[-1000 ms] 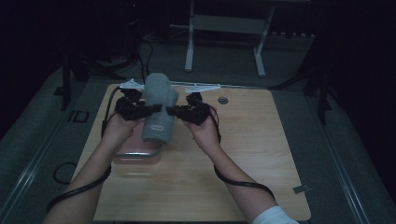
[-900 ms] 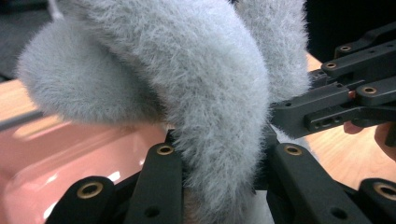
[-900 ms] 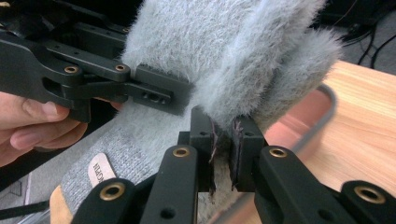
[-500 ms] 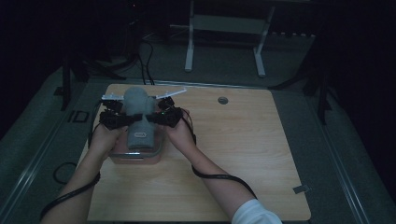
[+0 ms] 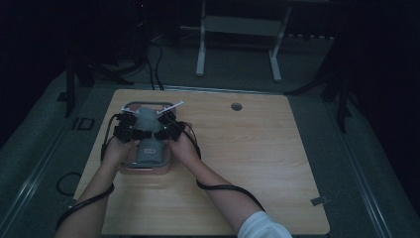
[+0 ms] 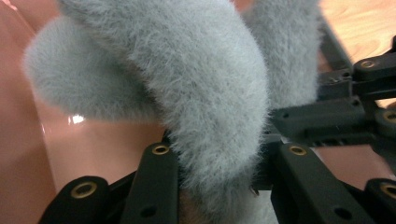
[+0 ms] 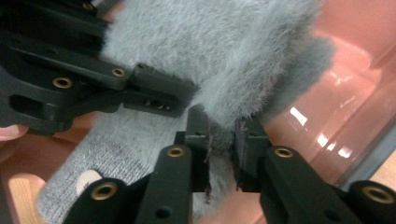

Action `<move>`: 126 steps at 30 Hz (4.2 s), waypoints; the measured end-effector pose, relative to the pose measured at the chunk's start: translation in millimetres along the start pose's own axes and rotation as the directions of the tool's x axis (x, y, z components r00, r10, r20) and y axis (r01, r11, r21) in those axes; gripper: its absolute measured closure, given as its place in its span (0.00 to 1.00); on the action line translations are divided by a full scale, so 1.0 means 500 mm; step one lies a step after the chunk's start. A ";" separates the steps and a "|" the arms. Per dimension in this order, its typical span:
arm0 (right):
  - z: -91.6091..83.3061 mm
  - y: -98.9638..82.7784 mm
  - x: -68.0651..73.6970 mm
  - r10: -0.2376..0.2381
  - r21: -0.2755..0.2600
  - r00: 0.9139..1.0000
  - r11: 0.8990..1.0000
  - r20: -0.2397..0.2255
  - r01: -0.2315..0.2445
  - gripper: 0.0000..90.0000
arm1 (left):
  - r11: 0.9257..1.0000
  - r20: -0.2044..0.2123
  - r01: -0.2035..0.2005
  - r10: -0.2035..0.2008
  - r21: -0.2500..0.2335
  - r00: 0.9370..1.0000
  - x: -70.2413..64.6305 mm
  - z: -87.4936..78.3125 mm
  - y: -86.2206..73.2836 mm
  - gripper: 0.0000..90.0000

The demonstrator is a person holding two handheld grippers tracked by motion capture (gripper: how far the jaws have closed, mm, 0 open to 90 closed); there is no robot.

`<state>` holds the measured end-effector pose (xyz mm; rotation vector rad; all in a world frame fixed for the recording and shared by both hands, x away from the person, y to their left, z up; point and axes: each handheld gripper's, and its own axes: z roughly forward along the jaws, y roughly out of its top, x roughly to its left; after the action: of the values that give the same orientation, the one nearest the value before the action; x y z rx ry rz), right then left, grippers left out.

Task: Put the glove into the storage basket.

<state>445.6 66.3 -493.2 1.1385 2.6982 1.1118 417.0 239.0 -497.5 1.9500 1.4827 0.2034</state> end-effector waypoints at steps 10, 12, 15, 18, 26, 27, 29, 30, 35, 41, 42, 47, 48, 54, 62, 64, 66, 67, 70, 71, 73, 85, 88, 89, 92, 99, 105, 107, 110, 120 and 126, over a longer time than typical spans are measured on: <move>-0.038 0.009 0.005 -0.024 -0.042 1.000 0.999 0.010 0.025 0.74 | 0.996 -0.103 -0.020 0.029 0.087 0.994 -0.009 0.039 0.007 0.65; -0.050 0.009 0.003 -0.030 -0.056 1.000 0.998 0.008 0.030 0.70 | 0.997 -0.129 -0.005 0.016 0.083 0.992 -0.010 0.041 0.008 0.56; -0.069 0.003 -0.002 -0.027 -0.081 1.000 0.996 -0.001 0.026 0.64 | 0.998 -0.135 -0.033 0.041 0.057 0.990 -0.015 0.034 0.008 0.48; -0.087 -0.004 -0.012 -0.028 -0.102 1.000 0.994 0.004 0.028 0.55 | 0.999 -0.157 -0.046 0.047 0.012 0.986 -0.020 0.021 0.011 0.37; -0.125 -0.029 -0.033 -0.092 -0.118 0.995 0.989 -0.035 0.087 0.29 | 0.995 -0.147 -0.082 0.072 -0.064 0.987 -0.033 -0.028 0.011 0.22; -0.132 -0.033 -0.035 -0.108 -0.122 0.993 0.987 -0.051 0.102 0.26 | 0.993 -0.139 -0.086 0.074 -0.081 0.987 -0.035 -0.036 0.010 0.22; -0.148 -0.042 -0.039 -0.111 -0.149 0.991 0.984 -0.070 0.100 0.25 | 0.988 -0.125 -0.101 0.086 -0.120 0.988 -0.042 -0.050 0.006 0.21; -0.152 -0.044 -0.040 -0.117 -0.154 0.990 0.983 -0.073 0.105 0.24 | 0.985 -0.122 -0.110 0.095 -0.130 0.988 -0.046 -0.055 0.004 0.20; -0.168 -0.061 -0.045 -0.159 -0.161 0.986 0.976 -0.050 0.149 0.21 | 0.979 -0.098 -0.143 0.129 -0.146 0.987 -0.067 -0.063 -0.013 0.18; -0.172 -0.089 -0.063 -0.153 -0.147 0.987 0.979 -0.051 0.144 0.21 | 0.966 -0.073 -0.198 0.189 -0.167 0.979 -0.095 -0.073 -0.030 0.18; -0.173 -0.097 -0.066 -0.153 -0.140 0.987 0.979 -0.050 0.145 0.21 | 0.964 -0.057 -0.202 0.195 -0.170 0.979 -0.099 -0.075 -0.033 0.18; -0.179 -0.122 -0.074 -0.146 -0.131 0.988 0.982 -0.052 0.138 0.21 | 0.956 -0.018 -0.214 0.215 -0.203 0.976 -0.116 -0.083 -0.054 0.18; -0.180 -0.127 -0.075 -0.148 -0.128 0.988 0.982 -0.054 0.140 0.21 | 0.954 -0.012 -0.216 0.218 -0.207 0.976 -0.120 -0.084 -0.058 0.18; -0.189 -0.161 -0.086 -0.149 -0.121 0.988 0.982 -0.041 0.144 0.21 | 0.940 0.007 -0.258 0.266 -0.222 0.964 -0.152 -0.085 -0.073 0.18; -0.218 -0.217 -0.110 -0.141 -0.127 0.990 0.983 -0.030 0.136 0.21 | 0.910 0.078 -0.305 0.338 -0.280 0.938 -0.209 -0.079 -0.099 0.18; -0.224 -0.231 -0.117 -0.146 -0.118 0.989 0.982 -0.008 0.144 0.21 | 0.900 0.083 -0.334 0.370 -0.281 0.925 -0.229 -0.074 -0.105 0.17; -0.228 -0.244 -0.124 -0.141 -0.116 0.990 0.984 -0.008 0.139 0.21 | 0.894 0.100 -0.348 0.388 -0.284 0.916 -0.245 -0.072 -0.110 0.17; -0.231 -0.251 -0.128 -0.140 -0.116 0.990 0.984 -0.006 0.138 0.21 | 0.891 0.110 -0.352 0.395 -0.288 0.912 -0.253 -0.070 -0.113 0.17; -0.241 -0.270 -0.140 -0.130 -0.124 0.991 0.984 -0.009 0.128 0.21 | 0.879 0.133 -0.377 0.428 -0.293 0.894 -0.279 -0.065 -0.124 0.17; -0.244 -0.276 -0.143 -0.128 -0.126 0.992 0.984 -0.011 0.126 0.21 | 0.873 0.138 -0.390 0.442 -0.293 0.886 -0.288 -0.063 -0.128 0.17; -0.249 -0.288 -0.149 -0.134 -0.132 0.991 0.983 -0.013 0.131 0.21 | 0.863 0.151 -0.413 0.467 -0.290 0.871 -0.304 -0.058 -0.134 0.17; -0.263 -0.347 -0.174 -0.153 -0.127 0.988 0.980 0.003 0.152 0.20 | 0.845 0.255 -0.443 0.518 -0.300 0.816 -0.359 -0.018 -0.183 0.17; -0.266 -0.362 -0.180 -0.160 -0.135 0.987 0.978 0.002 0.159 0.20 | 0.848 0.275 -0.438 0.516 -0.299 0.811 -0.365 -0.005 -0.194 0.17; -0.267 -0.367 -0.183 -0.161 -0.135 0.987 0.978 -0.007 0.159 0.19 | 0.848 0.281 -0.438 0.517 -0.299 0.808 -0.366 -0.001 -0.198 0.17; -0.271 -0.385 -0.188 -0.181 -0.140 0.983 0.974 -0.004 0.179 0.19 | 0.847 0.294 -0.443 0.521 -0.292 0.801 -0.369 0.011 -0.211 0.17; -0.285 -0.428 -0.205 -0.179 -0.164 0.984 0.971 -0.002 0.176 0.19 | 0.854 0.336 -0.427 0.512 -0.297 0.791 -0.374 0.040 -0.234 0.17; -0.290 -0.463 -0.207 -0.198 -0.175 0.980 0.965 0.010 0.197 0.19 | 0.853 0.347 -0.435 0.516 -0.288 0.783 -0.377 0.057 -0.249 0.17; -0.289 -0.473 -0.208 -0.200 -0.175 0.980 0.964 0.011 0.198 0.19 | 0.851 0.344 -0.440 0.521 -0.288 0.781 -0.378 0.060 -0.251 0.17; -0.295 -0.484 -0.209 -0.217 -0.193 0.976 0.957 0.024 0.217 0.19 | 0.848 0.341 -0.444 0.525 -0.289 0.780 -0.377 0.065 -0.256 0.17; -0.302 -0.499 -0.216 -0.244 -0.211 0.968 0.945 0.061 0.251 0.19 | 0.844 0.336 -0.445 0.530 -0.300 0.778 -0.374 0.073 -0.266 0.17; -0.300 -0.498 -0.214 -0.263 -0.208 0.961 0.939 0.082 0.275 0.19 | 0.845 0.337 -0.432 0.525 -0.314 0.781 -0.372 0.073 -0.269 0.17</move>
<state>329.4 -212.9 -561.2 0.7294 2.5155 1.2690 264.3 73.5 -555.2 1.9988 0.6370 0.1559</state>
